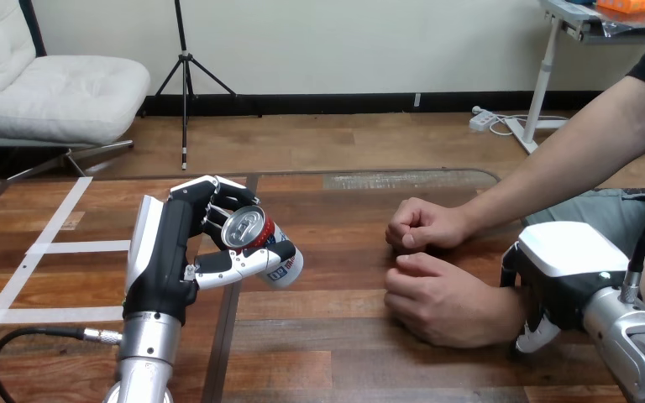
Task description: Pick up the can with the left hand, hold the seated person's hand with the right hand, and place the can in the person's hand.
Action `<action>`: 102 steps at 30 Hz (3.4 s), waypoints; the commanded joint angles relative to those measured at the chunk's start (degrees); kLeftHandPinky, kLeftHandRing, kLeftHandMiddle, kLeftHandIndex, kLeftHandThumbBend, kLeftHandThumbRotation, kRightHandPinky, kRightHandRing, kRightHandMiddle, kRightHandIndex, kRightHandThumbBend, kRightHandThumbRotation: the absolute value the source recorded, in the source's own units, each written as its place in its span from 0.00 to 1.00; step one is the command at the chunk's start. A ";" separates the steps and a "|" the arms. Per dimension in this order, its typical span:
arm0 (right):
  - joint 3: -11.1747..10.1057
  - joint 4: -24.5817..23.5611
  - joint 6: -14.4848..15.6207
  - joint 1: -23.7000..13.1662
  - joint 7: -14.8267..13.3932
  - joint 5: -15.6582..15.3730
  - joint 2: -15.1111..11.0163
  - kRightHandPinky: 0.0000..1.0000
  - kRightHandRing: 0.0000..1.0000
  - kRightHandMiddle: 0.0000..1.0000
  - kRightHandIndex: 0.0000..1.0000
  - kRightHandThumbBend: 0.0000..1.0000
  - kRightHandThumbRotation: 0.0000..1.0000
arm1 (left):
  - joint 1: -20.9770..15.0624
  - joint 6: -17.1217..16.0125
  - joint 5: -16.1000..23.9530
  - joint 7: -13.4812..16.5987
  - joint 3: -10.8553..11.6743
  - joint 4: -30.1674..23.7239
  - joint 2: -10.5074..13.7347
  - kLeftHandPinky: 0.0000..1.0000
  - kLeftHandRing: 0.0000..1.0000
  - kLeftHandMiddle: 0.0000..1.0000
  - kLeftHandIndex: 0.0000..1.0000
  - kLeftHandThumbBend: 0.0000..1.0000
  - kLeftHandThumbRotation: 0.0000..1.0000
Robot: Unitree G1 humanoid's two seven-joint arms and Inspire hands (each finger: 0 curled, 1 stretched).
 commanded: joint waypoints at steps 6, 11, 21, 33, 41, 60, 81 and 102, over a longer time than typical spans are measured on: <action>-2.09 -7.24 0.63 -2.60 0.95 0.60 -0.77 0.34 0.42 0.49 0.52 0.81 0.00 | -4.79 -1.44 0.14 -0.01 -0.43 -2.50 -0.28 0.30 0.37 0.44 0.46 0.67 0.00; -2.34 -8.36 0.08 -2.61 0.80 0.72 -0.95 0.35 0.42 0.50 0.52 0.81 0.00 | -4.99 -1.25 0.16 -0.20 -0.60 -2.36 -0.38 0.30 0.37 0.45 0.46 0.67 0.00; -3.14 -10.54 0.05 -2.23 1.29 1.89 -0.94 0.33 0.40 0.47 0.51 0.82 0.00 | -5.10 -0.74 0.59 -0.32 -0.86 -2.66 -0.49 0.30 0.37 0.45 0.46 0.67 0.00; -3.61 -12.82 0.08 -2.25 1.94 2.03 -0.80 0.29 0.35 0.43 0.51 0.84 0.00 | -5.38 -0.48 0.81 -0.69 -1.01 -2.81 -0.81 0.30 0.37 0.44 0.46 0.67 0.00; -3.78 -14.40 -0.07 -2.42 2.77 1.94 -0.92 0.28 0.35 0.43 0.51 0.85 0.00 | -5.60 -0.28 0.89 -0.88 -1.12 -2.77 -1.03 0.30 0.37 0.44 0.46 0.68 0.00; -3.59 -16.38 -0.63 -3.27 3.83 1.71 -0.13 0.28 0.35 0.45 0.51 0.84 0.00 | -5.97 0.07 1.06 -1.30 -1.36 -2.34 -1.04 0.31 0.37 0.44 0.46 0.67 0.00; -2.27 -17.37 -0.49 -5.05 6.01 -0.43 0.78 0.32 0.39 0.47 0.52 0.85 0.00 | -6.35 0.41 1.50 -1.63 -1.29 -2.51 -0.93 0.31 0.38 0.44 0.45 0.68 0.00; -1.70 -16.79 -1.48 -5.89 5.73 -1.01 1.46 0.32 0.39 0.46 0.51 0.85 0.00 | -6.88 1.49 1.53 -3.01 -2.42 -4.94 -1.43 0.30 0.35 0.43 0.45 0.68 0.00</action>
